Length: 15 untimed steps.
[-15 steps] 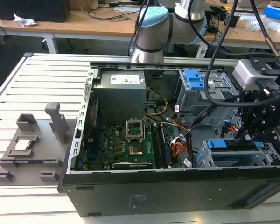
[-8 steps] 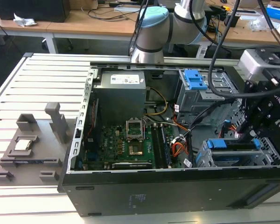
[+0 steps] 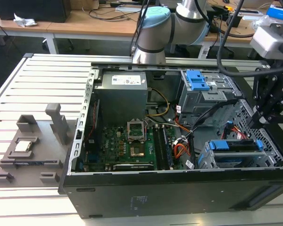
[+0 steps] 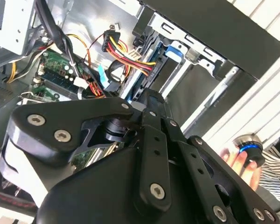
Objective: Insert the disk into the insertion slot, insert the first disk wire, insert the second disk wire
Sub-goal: 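Insert the first disk wire, then insert the second disk wire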
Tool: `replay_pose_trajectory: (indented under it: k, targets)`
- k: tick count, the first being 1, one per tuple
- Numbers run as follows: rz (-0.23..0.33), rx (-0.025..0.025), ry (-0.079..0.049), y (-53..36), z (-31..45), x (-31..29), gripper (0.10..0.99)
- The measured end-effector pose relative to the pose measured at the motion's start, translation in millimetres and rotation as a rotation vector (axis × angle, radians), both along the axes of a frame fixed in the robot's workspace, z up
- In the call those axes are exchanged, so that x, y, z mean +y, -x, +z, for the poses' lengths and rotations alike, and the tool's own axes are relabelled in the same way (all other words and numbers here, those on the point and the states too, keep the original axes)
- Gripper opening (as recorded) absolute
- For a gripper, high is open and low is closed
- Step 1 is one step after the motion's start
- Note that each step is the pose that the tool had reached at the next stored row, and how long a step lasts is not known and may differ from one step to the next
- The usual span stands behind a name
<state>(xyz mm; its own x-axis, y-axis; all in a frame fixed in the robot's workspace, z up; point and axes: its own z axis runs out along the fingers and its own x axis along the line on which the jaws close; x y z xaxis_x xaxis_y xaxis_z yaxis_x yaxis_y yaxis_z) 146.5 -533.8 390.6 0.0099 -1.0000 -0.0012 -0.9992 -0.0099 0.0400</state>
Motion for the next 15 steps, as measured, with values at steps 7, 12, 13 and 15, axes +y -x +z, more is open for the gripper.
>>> replay_pose_trajectory:
  k: [7, 12, 13, 15]
  targets:
    - [0.0, 0.0, 0.0, 0.0, 0.9, 0.0, 0.106]
    - [0.0, 0.0, 0.0, 0.0, 1.2, 0.0, 0.106]
    - [0.0, 0.0, 0.0, 0.0, 1.3, 0.0, 0.106]
    - [0.0, 0.0, 0.0, 0.0, 1.5, 0.0, 0.169]
